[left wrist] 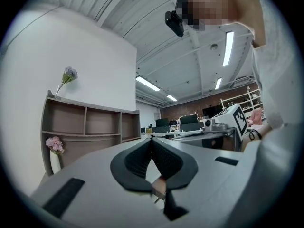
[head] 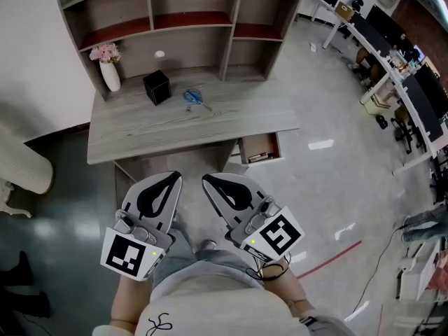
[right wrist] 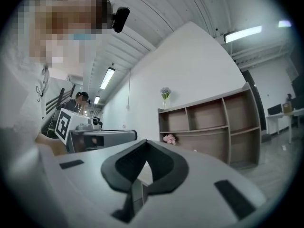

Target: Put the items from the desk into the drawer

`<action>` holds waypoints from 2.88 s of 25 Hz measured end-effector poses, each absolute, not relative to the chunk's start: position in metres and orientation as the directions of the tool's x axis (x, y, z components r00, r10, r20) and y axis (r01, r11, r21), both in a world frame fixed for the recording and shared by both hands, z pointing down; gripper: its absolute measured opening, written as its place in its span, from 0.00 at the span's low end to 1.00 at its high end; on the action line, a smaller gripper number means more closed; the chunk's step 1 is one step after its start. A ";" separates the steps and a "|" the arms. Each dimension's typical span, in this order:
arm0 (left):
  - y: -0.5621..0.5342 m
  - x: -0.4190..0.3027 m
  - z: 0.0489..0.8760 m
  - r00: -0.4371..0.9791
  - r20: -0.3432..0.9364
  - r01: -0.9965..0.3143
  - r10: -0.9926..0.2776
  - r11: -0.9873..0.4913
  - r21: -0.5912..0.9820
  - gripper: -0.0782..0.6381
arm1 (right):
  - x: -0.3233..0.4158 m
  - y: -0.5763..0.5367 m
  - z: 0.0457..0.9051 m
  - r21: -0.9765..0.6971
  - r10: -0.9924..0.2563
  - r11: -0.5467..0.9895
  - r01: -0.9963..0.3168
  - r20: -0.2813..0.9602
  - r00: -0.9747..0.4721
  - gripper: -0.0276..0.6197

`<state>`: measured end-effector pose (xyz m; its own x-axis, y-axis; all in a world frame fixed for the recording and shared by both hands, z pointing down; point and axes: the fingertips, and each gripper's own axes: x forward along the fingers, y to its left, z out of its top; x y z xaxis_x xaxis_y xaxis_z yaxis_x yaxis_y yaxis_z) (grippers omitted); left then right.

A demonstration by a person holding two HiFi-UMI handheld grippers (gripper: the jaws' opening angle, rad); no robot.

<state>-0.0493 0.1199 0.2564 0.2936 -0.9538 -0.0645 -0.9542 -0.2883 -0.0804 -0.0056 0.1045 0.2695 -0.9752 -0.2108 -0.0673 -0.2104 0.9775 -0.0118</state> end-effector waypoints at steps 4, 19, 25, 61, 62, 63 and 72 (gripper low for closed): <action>0.102 -0.057 0.257 0.326 -0.058 -0.944 -0.944 -0.321 -0.074 0.12 | -0.013 0.090 0.271 -0.019 -0.239 0.971 -0.238 -0.060 -0.969 0.05; 0.038 -0.128 0.255 0.430 -0.063 -0.902 -0.901 -0.425 -0.079 0.12 | -0.080 0.028 0.266 -0.026 -0.365 0.931 -0.364 -0.071 -0.928 0.05; 0.012 -0.155 0.262 0.497 -0.031 -0.867 -0.867 -0.494 -0.065 0.12 | -0.106 0.003 0.268 -0.028 -0.427 0.904 -0.427 -0.070 -0.901 0.05; -0.098 -0.243 0.315 0.559 0.082 -0.826 -0.825 -0.563 -0.032 0.13 | -0.184 -0.109 0.277 -0.060 -0.528 0.849 -0.526 -0.044 -0.848 0.05; -0.103 -0.242 0.316 0.553 0.086 -0.830 -0.829 -0.557 -0.031 0.13 | -0.183 -0.115 0.277 -0.065 -0.527 0.849 -0.524 -0.044 -0.849 0.05; -0.108 -0.242 0.318 0.548 0.091 -0.833 -0.831 -0.553 -0.029 0.13 | -0.182 -0.121 0.278 -0.069 -0.527 0.849 -0.524 -0.043 -0.849 0.05; -0.162 -0.229 0.354 0.559 0.188 -0.822 -0.808 -0.570 -0.003 0.13 | -0.166 -0.174 0.291 -0.085 -0.552 0.831 -0.550 -0.007 -0.834 0.05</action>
<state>-0.2290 -0.1624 0.3536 0.5590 -0.8077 0.1876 -0.8220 -0.5695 -0.0027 -0.1665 -0.1738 0.2909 -0.8336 -0.5523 -0.0073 -0.5498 0.8310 -0.0851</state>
